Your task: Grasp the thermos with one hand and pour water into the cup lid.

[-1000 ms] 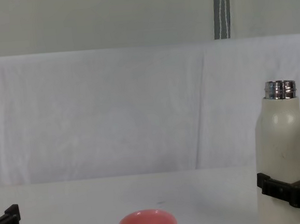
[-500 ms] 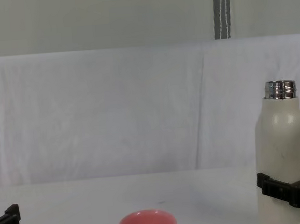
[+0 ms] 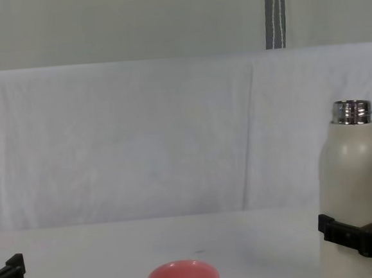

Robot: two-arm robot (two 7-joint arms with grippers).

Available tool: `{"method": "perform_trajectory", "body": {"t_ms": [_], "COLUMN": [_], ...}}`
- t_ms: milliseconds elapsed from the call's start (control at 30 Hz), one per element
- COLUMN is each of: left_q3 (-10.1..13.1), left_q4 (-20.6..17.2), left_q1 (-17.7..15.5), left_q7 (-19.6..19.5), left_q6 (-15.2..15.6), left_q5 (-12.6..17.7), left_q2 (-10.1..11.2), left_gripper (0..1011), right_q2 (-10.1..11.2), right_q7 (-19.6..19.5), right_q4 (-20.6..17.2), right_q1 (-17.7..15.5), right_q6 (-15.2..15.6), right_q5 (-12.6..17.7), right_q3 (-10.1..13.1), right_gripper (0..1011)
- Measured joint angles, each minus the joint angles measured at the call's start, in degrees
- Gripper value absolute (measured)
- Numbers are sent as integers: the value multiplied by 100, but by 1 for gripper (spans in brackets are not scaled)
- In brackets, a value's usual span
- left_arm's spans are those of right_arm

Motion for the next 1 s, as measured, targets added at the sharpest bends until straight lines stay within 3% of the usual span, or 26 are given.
{"method": "perform_trajectory", "body": {"t_ms": [1000], "left_q3": [0], "left_q4": [0], "left_q1": [0], "left_q7": [0], "left_q6": [0], "left_q5": [0], "left_q2": [0], "left_gripper": [1001], "right_q2": [0], "right_q7": [0], "right_q4": [2], "right_q1": [0], "right_q6": [3], "right_q5": [-1], "right_q3": [0], "right_gripper": [1001]}}
